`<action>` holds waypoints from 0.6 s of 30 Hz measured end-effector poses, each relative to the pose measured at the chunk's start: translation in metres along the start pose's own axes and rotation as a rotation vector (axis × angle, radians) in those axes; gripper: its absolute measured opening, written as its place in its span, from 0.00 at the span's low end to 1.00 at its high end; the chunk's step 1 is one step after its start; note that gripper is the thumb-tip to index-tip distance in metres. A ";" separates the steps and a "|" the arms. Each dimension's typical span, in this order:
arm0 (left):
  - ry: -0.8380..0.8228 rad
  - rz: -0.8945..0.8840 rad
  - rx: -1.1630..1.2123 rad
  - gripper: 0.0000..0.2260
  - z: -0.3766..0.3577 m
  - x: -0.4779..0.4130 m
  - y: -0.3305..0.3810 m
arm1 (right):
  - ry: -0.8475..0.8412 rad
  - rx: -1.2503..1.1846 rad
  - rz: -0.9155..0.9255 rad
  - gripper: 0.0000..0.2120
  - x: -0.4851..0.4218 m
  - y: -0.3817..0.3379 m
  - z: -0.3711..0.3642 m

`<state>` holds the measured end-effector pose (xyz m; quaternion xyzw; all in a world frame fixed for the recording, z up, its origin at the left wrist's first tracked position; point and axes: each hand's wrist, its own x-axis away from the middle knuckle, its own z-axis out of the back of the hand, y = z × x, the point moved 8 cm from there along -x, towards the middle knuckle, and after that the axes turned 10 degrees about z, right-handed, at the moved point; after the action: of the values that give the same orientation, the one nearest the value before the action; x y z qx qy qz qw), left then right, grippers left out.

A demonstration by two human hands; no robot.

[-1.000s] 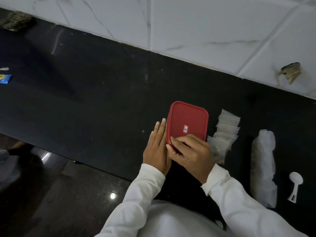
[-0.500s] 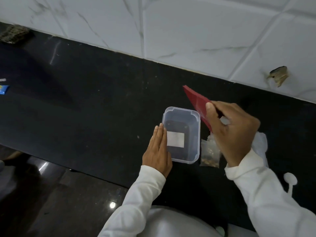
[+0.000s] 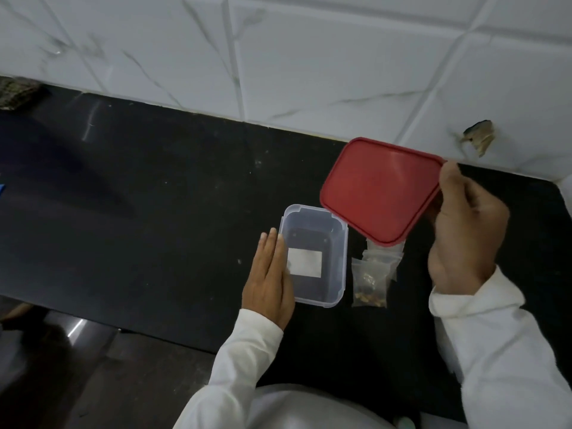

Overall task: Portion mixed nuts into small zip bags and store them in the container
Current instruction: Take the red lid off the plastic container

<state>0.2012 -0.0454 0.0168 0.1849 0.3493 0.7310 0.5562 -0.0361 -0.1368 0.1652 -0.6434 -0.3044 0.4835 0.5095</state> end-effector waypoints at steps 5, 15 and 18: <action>-0.083 0.520 0.960 0.21 0.028 -0.028 0.018 | -0.060 -0.344 -0.401 0.07 0.055 0.033 -0.030; -0.071 0.796 0.831 0.14 0.069 -0.056 -0.060 | -0.363 -0.170 -0.568 0.17 0.149 0.064 -0.092; -0.089 0.850 0.795 0.14 0.080 -0.056 -0.087 | -0.569 0.070 -0.450 0.20 0.156 0.073 -0.110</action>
<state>0.3314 -0.0621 0.0162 0.5340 0.4683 0.6942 0.1162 0.1133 -0.0604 0.0489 -0.3820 -0.5511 0.5292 0.5198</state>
